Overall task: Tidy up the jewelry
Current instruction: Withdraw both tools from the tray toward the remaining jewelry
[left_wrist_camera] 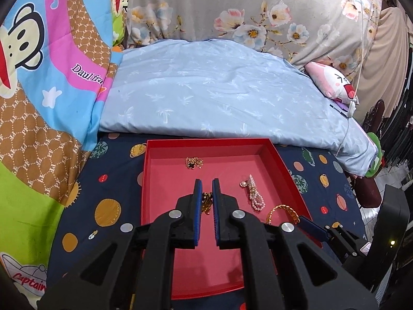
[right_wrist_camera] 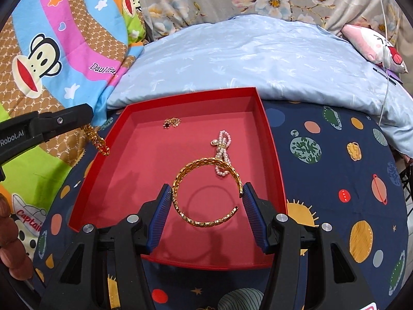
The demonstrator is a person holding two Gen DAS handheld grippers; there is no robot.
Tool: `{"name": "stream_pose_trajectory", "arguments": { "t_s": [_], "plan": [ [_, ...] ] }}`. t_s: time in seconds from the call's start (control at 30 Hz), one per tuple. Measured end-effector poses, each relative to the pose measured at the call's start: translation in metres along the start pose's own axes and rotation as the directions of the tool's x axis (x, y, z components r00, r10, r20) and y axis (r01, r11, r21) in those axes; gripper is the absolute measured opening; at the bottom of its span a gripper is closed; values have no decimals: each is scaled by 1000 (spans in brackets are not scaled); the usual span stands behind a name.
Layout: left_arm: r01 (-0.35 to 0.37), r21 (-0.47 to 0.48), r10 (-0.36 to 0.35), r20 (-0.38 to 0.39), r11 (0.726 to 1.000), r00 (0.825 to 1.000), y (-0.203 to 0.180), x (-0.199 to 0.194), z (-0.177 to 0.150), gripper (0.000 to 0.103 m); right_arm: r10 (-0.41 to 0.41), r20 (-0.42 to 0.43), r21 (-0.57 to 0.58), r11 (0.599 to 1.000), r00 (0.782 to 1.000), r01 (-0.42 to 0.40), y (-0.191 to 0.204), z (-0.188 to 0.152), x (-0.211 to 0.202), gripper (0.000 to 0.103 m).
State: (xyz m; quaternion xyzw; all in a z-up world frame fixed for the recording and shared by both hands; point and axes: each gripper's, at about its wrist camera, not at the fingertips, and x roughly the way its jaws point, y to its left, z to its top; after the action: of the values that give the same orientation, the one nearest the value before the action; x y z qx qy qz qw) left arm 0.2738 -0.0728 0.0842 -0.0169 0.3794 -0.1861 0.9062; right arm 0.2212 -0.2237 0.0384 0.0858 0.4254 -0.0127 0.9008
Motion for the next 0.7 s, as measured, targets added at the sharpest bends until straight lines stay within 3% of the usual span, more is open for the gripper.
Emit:
{"name": "stream_pose_trajectory", "arguments": {
  "t_s": [0.2,0.27,0.37,0.6,0.7],
  "plan": [
    [-19,9,19,-8,1000,1000,0,10,-3,13,-7,-3,5,1000,1000,7,-3,-1,6,56],
    [-32,1,32,-17,999,999,2,13,-3,27,-4,-1,10,1000,1000,4,-4,-2,6,56],
    [-39,-16,38,-20,999,999,8,10,-4,36,-1,12,17,1000,1000,1,-6,-3,0,56],
    [-79,-23,79,12,997,997,17,-20,-13,39,13,69,51,999,998,-17,-13,-10,-36,56],
    [-95,-36,96,31,995,995,23,-42,-23,45,19,90,59,998,996,-24,-16,-21,-57,57]
  ]
}}
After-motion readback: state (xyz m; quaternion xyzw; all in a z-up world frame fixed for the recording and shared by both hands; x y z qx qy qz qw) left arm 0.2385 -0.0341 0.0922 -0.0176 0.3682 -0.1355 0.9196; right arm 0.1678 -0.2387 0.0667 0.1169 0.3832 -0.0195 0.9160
